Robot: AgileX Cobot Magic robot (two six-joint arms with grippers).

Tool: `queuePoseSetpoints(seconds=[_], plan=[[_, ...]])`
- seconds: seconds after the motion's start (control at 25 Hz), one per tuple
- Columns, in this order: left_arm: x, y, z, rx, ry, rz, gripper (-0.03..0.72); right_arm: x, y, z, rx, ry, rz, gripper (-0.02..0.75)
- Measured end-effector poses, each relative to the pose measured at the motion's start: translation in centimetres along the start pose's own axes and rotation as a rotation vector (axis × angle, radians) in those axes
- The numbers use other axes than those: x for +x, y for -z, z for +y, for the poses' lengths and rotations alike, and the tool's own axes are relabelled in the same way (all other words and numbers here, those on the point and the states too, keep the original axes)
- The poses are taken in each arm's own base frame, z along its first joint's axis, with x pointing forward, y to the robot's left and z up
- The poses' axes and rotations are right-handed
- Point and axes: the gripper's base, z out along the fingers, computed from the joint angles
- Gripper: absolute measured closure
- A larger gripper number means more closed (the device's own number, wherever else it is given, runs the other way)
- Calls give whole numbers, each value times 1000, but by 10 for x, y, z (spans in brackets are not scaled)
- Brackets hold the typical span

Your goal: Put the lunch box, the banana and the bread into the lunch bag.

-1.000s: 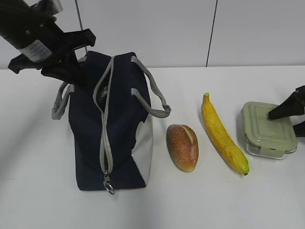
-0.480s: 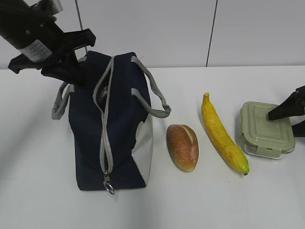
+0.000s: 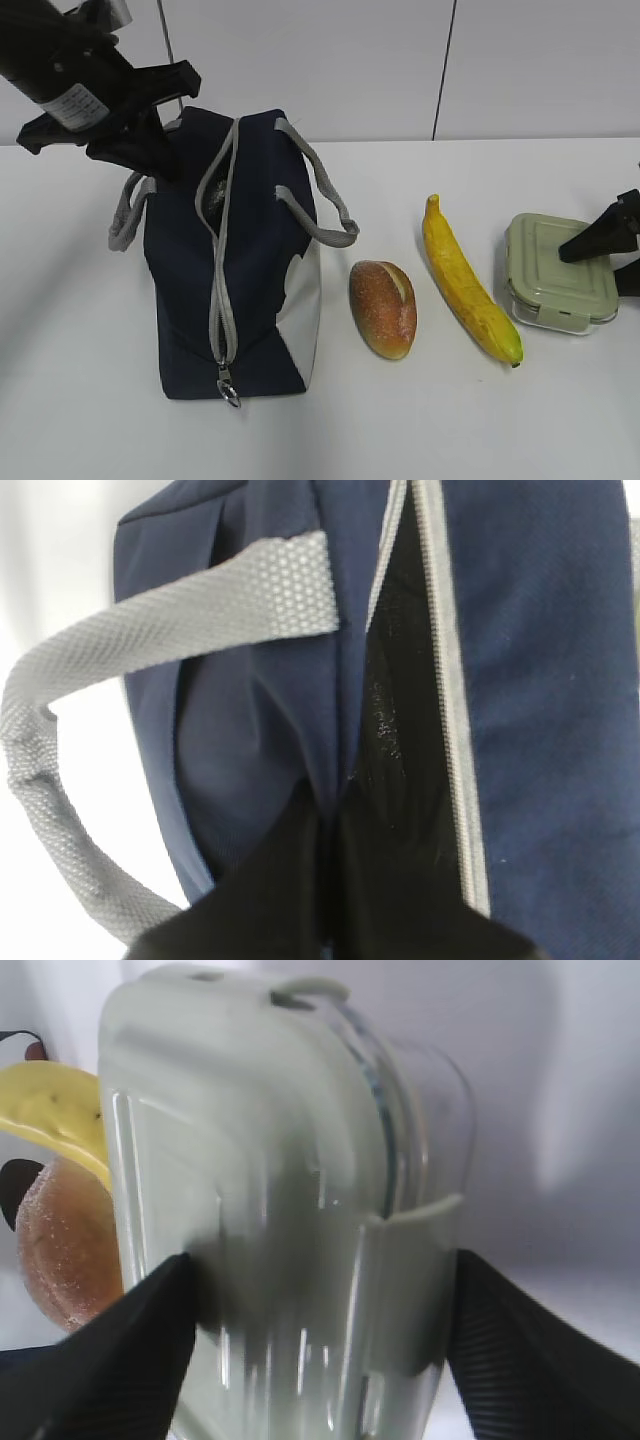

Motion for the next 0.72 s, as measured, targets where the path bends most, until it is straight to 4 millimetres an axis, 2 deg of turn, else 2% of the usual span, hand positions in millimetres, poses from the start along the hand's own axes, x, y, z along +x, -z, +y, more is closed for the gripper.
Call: queuePoseSetpoints(seconds=[0.32, 0.52, 0.72], plan=[[0, 0, 0, -1, -1, 1, 690, -2, -1, 3, -50, -22, -20, 342], [0, 0, 0, -1, -1, 1, 690, -8, -2, 3, -76, -53, -78, 351], [0, 0, 0, -1, -1, 1, 690, -22, 0, 11, -178, -137, -227, 353]])
